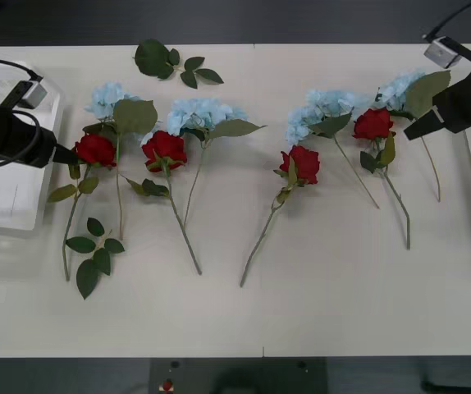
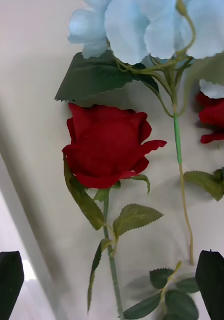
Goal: Put the red flowers into the right box and the blue flowers into the left box
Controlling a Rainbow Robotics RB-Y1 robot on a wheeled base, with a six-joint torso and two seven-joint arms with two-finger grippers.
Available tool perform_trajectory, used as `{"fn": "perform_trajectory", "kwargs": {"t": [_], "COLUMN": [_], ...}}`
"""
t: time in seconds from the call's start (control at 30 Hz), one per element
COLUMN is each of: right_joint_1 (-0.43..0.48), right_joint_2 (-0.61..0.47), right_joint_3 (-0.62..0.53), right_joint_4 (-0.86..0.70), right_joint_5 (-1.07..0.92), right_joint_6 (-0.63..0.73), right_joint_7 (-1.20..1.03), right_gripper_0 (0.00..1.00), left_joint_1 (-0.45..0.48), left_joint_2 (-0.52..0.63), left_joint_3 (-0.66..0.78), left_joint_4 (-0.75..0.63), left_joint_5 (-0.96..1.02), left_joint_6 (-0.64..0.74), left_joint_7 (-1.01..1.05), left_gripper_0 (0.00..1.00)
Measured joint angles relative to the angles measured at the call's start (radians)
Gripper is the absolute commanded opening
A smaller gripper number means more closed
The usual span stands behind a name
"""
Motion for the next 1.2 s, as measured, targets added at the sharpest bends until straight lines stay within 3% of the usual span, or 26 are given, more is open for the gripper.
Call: {"fn": "perform_trajectory", "kwargs": {"t": [0.3,0.57,0.73,0.97,1.2], "right_joint_1": [-0.019,-0.019,-0.019,-0.019,-0.019], "right_joint_2": [0.017,0.153,0.22,0.285,0.31], "right_joint_3": [0.0,0.0,-0.015,-0.133,-0.124], "right_joint_4": [0.225,0.363,0.405,0.461,0.506], "right_joint_5": [0.196,0.304,0.379,0.463,0.5], "right_joint_6": [-0.184,-0.421,-0.485,-0.545,-0.635], "right_joint_7": [-0.072,-0.072,-0.072,-0.072,-0.072], "right_gripper_0": [1.0,1.0,1.0,1.0,1.0], "left_joint_1": [0.0,0.015,0.038,0.046,0.046], "left_joint_2": [-0.129,-0.21,-0.237,-0.273,-0.305], "left_joint_3": [0.0,0.0,0.0,0.0,0.0], "left_joint_4": [0.0,0.001,0.006,0.079,0.138], "left_joint_5": [-0.27,-0.405,-0.448,-0.459,-0.476], "left_joint_6": [-0.016,-0.055,-0.055,-0.085,-0.127], "left_joint_7": [0.024,0.052,0.086,0.086,0.086], "left_gripper_0": [1.0,1.0,1.0,1.0,1.0]}}
